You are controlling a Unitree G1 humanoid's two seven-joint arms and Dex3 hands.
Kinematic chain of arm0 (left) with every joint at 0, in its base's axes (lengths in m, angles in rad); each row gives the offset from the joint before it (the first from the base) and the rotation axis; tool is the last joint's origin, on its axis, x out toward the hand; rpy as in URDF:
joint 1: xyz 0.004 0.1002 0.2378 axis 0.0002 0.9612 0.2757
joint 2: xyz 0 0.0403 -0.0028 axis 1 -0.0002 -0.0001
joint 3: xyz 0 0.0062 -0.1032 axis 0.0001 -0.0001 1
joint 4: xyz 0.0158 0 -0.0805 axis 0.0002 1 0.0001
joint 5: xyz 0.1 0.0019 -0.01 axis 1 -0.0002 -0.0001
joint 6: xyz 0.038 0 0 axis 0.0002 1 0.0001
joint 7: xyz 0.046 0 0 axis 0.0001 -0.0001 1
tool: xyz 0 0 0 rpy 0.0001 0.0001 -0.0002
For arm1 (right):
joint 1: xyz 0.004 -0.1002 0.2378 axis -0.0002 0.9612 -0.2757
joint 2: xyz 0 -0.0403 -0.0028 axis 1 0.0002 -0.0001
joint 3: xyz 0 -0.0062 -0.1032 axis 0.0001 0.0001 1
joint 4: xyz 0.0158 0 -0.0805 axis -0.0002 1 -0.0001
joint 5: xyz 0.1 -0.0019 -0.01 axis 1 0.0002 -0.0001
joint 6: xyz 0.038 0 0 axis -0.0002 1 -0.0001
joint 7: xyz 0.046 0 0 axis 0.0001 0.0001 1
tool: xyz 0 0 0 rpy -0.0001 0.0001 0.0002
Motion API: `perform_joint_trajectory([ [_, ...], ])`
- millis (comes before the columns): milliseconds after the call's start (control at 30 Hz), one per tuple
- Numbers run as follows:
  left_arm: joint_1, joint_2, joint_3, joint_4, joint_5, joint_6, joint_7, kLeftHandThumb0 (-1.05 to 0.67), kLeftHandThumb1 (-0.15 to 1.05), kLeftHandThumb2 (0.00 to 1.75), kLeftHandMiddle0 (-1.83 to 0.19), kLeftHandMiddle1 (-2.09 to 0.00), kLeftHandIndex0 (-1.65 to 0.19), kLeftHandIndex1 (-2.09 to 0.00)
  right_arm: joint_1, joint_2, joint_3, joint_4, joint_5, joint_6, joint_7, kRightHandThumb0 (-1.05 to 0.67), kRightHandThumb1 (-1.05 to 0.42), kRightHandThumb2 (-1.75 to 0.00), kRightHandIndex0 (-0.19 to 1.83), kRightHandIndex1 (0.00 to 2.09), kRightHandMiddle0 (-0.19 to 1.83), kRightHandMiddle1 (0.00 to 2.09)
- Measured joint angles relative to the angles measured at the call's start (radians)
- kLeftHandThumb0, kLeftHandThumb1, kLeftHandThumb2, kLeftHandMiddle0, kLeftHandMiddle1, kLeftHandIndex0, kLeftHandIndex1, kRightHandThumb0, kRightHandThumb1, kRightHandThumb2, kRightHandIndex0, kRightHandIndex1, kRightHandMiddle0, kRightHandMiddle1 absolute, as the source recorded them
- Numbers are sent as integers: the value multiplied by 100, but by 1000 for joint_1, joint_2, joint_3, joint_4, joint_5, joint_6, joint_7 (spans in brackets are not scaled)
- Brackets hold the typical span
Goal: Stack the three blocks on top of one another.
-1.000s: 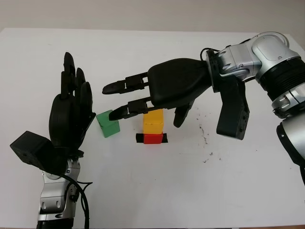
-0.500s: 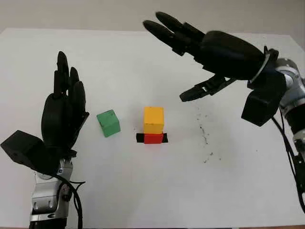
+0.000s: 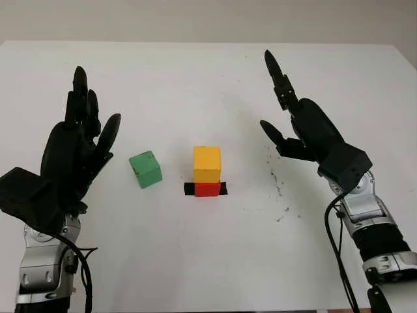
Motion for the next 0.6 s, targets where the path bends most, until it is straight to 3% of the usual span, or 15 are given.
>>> perform_joint_trajectory([
  [233, 42, 67, -17, -92, 249, 61, 50, -74, 105, 9, 0, -6, -10, -12, 75, 112, -65, -170, 189, 265, 46, -76, -105, -75, -19, 0, -19, 0],
  [400, 83, 180, -73, -209, 507, 205, -13, -86, 105, 11, 4, -5, -14, -10, 76, 143, -94, -184, 191, 289, 37, -78, -105, -74, -19, 0, -19, 0],
  [600, 87, 276, -149, -290, 711, 331, -156, -88, 101, 6, 1, -6, -24, -13, 86, 172, -117, -188, 181, 290, 17, -77, -105, -74, -19, 0, -19, 0],
])
